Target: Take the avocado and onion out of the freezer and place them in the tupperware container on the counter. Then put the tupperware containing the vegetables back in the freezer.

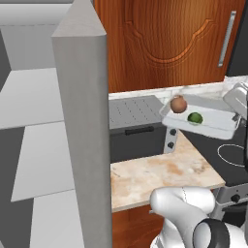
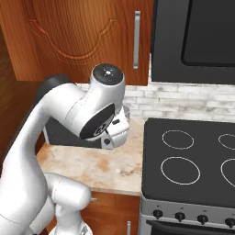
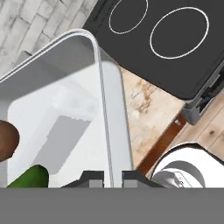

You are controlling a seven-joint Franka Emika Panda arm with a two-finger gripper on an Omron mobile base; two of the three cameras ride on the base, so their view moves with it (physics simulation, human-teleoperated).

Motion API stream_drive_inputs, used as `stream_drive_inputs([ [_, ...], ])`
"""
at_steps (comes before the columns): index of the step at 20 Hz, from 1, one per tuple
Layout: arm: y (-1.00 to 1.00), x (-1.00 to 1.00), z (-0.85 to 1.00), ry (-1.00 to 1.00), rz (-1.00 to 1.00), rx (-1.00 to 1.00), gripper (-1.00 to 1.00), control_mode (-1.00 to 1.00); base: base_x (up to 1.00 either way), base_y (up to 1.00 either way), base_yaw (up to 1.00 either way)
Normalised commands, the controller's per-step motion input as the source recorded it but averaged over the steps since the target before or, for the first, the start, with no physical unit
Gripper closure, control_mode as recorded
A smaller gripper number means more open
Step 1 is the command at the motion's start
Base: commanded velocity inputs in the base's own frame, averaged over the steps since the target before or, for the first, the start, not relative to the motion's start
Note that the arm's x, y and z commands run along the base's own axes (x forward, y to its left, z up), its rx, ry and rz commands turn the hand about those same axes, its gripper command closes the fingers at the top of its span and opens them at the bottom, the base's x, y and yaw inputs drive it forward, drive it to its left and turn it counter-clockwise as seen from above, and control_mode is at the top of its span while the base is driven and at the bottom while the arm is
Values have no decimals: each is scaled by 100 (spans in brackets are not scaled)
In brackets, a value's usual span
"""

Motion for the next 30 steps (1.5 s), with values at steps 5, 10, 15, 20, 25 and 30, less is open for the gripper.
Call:
stream_drive_inputs([
  [5, 24, -48, 23, -13, -36, 0, 100, -100, 0, 0, 0],
  [10, 30, -22, 21, -7, -29, 0, 100, -100, 0, 0, 0],
  [15, 38, -13, 19, -3, -19, 0, 100, -100, 0, 0, 0],
  [20, 43, -8, 13, -3, -11, 0, 100, -100, 0, 0, 0],
  [25, 27, -14, 4, -6, -1, 3, 100, -100, 0, 0, 0],
  [30, 20, -23, 0, -7, 0, 13, 100, -100, 0, 0, 0],
])
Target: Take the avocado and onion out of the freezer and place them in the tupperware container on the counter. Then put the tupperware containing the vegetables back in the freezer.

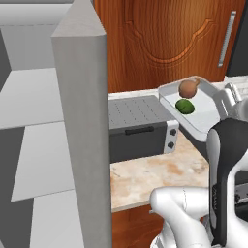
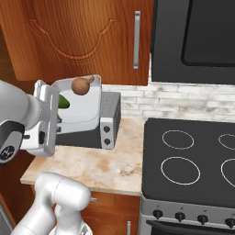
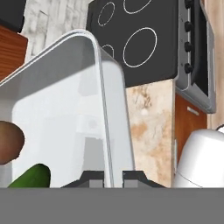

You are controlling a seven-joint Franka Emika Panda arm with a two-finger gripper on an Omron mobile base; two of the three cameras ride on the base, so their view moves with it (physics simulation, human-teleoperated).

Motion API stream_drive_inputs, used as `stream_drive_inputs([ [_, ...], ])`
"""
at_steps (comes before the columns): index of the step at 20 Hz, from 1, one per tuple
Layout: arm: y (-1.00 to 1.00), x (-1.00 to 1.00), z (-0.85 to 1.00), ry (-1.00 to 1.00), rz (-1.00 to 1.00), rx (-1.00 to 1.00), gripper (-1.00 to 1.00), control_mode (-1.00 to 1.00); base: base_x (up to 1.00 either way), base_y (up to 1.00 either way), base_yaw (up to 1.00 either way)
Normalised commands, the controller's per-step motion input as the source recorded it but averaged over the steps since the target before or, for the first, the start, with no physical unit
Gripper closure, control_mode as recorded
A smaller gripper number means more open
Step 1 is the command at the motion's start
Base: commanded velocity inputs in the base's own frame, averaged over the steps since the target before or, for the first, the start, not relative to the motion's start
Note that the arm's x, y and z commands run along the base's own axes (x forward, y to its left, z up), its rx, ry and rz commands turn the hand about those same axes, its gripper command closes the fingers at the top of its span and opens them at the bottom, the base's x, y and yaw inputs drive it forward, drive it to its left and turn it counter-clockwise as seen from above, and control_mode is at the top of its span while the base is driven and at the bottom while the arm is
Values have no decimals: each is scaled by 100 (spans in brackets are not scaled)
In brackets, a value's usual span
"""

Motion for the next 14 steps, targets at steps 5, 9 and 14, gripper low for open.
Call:
stream_drive_inputs([
  [5, 8, -9, 8, 0, 0, 11, 100, -100, 0, 0, 0],
  [9, 0, -14, 15, 0, 0, 0, 100, -100, 0, 0, 0],
  [14, 0, -11, 4, 0, 0, 0, 100, -100, 0, 0, 0],
])
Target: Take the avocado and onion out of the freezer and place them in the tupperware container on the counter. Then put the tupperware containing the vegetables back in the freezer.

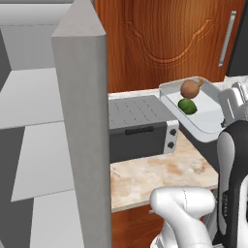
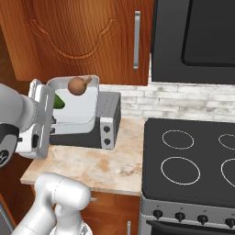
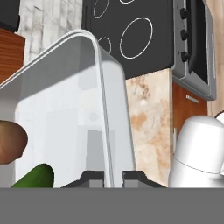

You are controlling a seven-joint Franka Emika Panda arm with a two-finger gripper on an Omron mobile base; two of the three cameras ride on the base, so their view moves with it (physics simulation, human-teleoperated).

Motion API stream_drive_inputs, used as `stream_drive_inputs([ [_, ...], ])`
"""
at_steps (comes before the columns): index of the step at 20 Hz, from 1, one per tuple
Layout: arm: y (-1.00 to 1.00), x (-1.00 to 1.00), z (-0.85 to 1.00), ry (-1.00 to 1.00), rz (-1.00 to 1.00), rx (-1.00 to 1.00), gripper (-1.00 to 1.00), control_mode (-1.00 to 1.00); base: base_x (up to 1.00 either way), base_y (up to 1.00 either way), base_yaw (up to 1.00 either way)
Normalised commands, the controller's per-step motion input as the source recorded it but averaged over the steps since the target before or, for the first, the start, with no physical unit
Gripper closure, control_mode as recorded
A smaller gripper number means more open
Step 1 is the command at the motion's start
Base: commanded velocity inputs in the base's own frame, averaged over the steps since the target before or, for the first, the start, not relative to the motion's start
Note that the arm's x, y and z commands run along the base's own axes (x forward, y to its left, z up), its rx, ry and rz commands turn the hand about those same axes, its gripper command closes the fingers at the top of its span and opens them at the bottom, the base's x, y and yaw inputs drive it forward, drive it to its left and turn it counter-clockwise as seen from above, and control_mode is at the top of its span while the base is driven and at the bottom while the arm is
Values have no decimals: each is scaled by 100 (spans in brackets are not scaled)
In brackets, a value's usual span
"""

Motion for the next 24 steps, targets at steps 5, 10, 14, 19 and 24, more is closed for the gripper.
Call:
stream_drive_inputs([
  [5, 0, 0, 0, 0, 0, 0, 100, -100, 0, 0, 0],
  [10, 0, 0, 0, 0, 0, 0, 100, 100, -1, 0, 0],
  [14, 0, 0, 0, 0, 0, 0, 100, 100, -34, -2, 0],
  [19, 0, 0, 0, 0, 0, 0, 100, 100, -37, -15, 0],
  [24, 0, 0, 0, 0, 0, 0, 100, 100, 0, -27, 0],
])
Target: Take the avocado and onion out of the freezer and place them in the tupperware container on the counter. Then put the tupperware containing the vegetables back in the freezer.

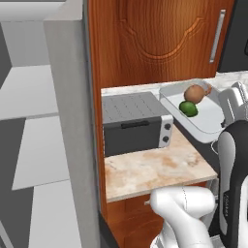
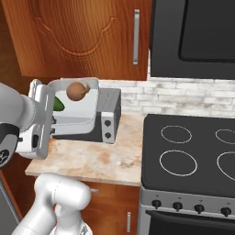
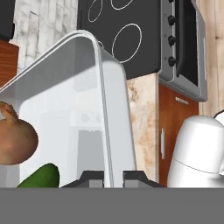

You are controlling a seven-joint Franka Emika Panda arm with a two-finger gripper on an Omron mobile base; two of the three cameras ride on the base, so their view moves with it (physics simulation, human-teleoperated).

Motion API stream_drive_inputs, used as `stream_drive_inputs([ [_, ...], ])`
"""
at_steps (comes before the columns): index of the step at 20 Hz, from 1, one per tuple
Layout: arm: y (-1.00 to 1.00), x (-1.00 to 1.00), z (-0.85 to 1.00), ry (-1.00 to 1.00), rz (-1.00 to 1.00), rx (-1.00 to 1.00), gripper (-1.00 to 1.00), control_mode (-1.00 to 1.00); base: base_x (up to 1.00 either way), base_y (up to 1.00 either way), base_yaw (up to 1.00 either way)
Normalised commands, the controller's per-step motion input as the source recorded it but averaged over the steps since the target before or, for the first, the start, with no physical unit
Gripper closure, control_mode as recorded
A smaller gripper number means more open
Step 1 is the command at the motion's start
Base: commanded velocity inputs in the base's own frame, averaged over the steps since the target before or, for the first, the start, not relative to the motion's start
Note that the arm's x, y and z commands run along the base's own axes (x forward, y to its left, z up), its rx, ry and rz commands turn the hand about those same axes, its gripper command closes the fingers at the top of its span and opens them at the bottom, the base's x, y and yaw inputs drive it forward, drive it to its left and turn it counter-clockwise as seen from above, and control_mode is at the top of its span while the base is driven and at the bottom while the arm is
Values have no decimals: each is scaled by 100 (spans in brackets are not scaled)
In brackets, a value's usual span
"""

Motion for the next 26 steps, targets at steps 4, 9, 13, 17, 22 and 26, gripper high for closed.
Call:
stream_drive_inputs([
  [4, 0, 0, 0, 0, 0, 0, 100, 100, -15, -23, 1],
  [9, 0, 0, 0, 0, 0, 0, 100, 100, -36, -29, 2],
  [13, 0, 0, 0, 0, 0, 0, 100, 100, -55, -36, 0],
  [17, 0, 0, 0, 0, 0, 0, 100, 100, -52, -37, 1],
  [22, 0, 0, 0, 0, 0, 0, 100, 100, -54, -33, 0],
  [26, 0, 0, 0, 0, 0, 0, 100, 100, -63, -3, 0],
])
